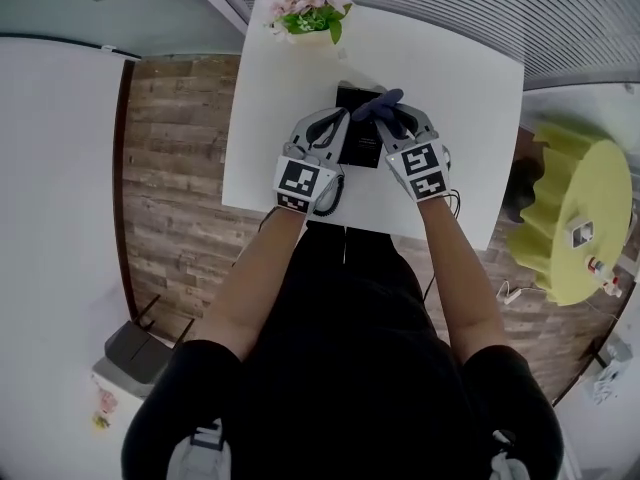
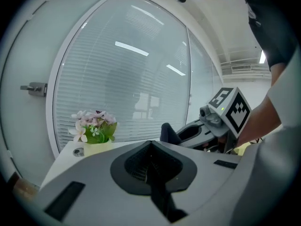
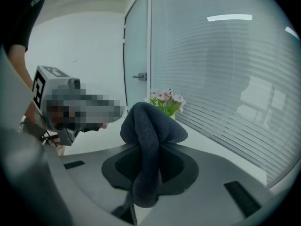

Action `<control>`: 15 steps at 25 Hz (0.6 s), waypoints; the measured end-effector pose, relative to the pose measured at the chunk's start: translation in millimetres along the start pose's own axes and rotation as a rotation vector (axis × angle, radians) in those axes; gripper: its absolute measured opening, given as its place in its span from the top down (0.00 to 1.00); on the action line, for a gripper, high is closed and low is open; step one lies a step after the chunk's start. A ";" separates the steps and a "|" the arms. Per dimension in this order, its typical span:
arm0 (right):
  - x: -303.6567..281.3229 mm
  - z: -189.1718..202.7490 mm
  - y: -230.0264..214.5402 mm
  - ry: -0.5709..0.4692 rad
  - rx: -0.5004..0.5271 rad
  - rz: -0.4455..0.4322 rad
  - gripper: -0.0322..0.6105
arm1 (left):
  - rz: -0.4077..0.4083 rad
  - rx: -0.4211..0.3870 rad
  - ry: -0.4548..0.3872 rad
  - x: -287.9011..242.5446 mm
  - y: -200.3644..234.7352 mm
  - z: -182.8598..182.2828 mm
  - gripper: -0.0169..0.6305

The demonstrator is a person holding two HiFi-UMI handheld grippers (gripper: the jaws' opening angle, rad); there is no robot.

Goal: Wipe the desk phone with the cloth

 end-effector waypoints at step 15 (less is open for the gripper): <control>-42.6 31.3 20.1 0.176 0.278 0.031 0.81 | -0.038 0.037 0.008 2.8 14.0 11.4 0.96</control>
Point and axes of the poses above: the fingertips, and each gripper's own axes: x backward along the fingers, y to its left, z out of its underside, the point moved 2 cm from there along x, backward along the fingers, and after that the axes turned 2 degrees about -x, right-handed, at the moved point
